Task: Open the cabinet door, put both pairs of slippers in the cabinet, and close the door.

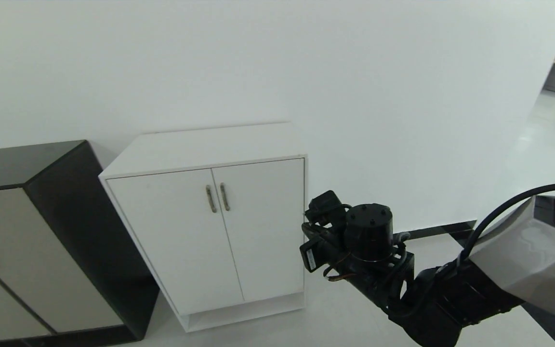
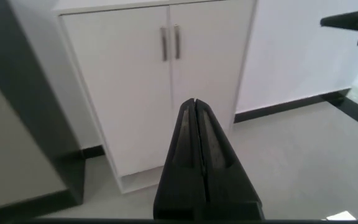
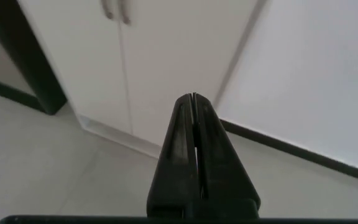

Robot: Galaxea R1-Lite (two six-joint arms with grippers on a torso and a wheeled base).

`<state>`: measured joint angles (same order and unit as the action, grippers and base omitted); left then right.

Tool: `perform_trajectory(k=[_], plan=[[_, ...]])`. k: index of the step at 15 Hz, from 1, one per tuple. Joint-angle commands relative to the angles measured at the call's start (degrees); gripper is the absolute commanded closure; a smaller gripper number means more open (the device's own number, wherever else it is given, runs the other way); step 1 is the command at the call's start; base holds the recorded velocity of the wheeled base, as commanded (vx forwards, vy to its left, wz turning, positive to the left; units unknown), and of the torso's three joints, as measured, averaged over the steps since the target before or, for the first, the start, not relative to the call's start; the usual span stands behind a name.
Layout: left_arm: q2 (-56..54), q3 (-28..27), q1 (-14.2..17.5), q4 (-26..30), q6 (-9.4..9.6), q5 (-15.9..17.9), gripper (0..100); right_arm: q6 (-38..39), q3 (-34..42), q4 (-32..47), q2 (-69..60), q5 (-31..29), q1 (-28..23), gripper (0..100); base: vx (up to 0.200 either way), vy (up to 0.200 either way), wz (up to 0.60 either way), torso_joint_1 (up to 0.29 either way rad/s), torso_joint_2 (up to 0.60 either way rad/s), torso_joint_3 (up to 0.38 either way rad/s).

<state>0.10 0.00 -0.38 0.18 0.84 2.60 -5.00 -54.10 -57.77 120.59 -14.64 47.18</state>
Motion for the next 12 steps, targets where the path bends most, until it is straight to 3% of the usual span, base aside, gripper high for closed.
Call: perform_trajectory(k=[1, 5, 8, 9, 12], plan=[[-0.01, 0.00, 0.03, -0.01, -0.05, -0.05, 100, -0.01, 0.66, -1.03, 0.96, 0.31, 0.02, 100, 0.000, 0.000, 0.00, 0.051, -0.08, -0.041], [-0.01, 0.00, 0.03, -0.01, 0.04, -0.05, 100, 0.16, 2.51, -9.29, 3.69, 4.62, 0.02, 100, 0.000, 0.000, 0.00, 0.000, 0.00, 0.000], [-0.01, 0.00, 0.03, -0.01, 0.04, -0.05, 100, 5.53, 7.17, -9.64, 1.31, 17.10, -0.68, 100, 0.000, 0.000, 0.00, 0.000, 0.00, 0.000], [-0.01, 0.00, 0.03, -0.01, 0.04, -0.05, 100, 7.55, 8.05, -9.55, 0.61, 20.97, -1.04, 100, 0.200, 0.000, 0.00, 0.007, 0.00, -0.007], [-0.01, 0.00, 0.03, 0.08, 0.04, -0.05, 100, 9.13, 7.96, -8.94, 1.23, 22.29, -1.30, 100, 0.200, 0.000, 0.00, -0.001, -0.01, -0.001]])
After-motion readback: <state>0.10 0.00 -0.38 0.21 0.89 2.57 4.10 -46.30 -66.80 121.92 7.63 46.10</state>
